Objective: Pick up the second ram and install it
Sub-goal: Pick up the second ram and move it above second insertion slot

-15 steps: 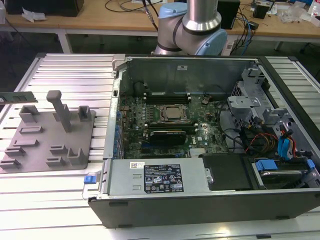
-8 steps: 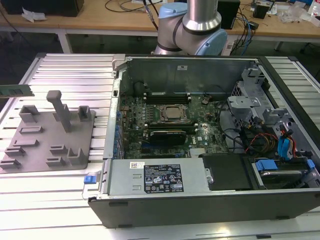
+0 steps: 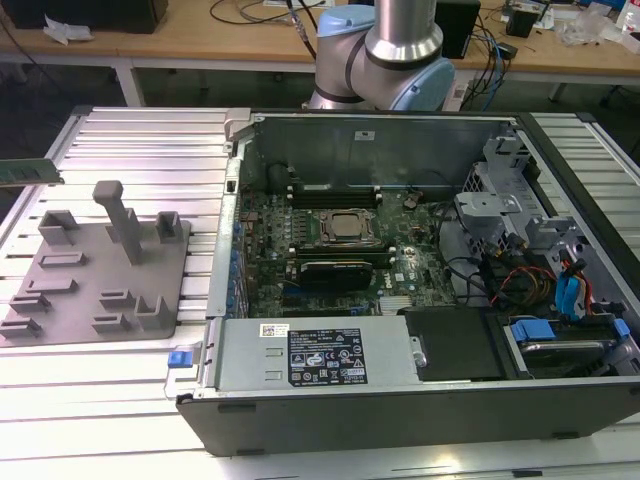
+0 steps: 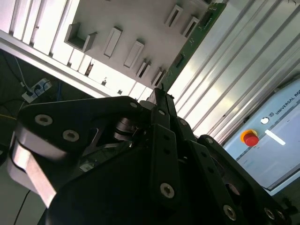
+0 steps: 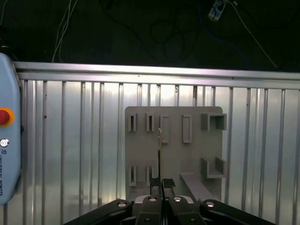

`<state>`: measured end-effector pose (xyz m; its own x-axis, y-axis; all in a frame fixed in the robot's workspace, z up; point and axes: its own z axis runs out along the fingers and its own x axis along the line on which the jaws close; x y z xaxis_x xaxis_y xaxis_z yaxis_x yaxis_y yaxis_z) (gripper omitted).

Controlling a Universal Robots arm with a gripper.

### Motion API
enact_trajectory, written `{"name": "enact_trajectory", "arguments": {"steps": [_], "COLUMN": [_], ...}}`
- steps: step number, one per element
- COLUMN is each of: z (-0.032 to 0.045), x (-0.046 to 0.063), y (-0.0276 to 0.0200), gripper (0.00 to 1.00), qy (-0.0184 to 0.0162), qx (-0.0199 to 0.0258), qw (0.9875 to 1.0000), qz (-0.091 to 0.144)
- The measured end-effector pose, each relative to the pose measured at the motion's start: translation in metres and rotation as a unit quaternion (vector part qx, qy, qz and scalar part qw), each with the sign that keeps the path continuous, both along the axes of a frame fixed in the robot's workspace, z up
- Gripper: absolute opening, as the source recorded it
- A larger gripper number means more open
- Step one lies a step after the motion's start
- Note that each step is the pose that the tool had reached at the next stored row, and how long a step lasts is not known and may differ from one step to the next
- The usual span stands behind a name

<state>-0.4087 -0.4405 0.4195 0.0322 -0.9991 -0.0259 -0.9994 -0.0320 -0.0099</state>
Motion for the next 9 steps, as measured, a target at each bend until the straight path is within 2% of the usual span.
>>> {"name": "enact_trajectory", "arguments": {"steps": [5,9], "z": [0.0004,0.0003], "x": [0.0006,0.0054], "y": [0.0001,0.0], "gripper": [0.09,0.09], "qy": [0.0002,0.0001], "qx": [-0.0001,-0.0001], "qw": [1.0,1.0], "qz": [0.0,0.0]}}
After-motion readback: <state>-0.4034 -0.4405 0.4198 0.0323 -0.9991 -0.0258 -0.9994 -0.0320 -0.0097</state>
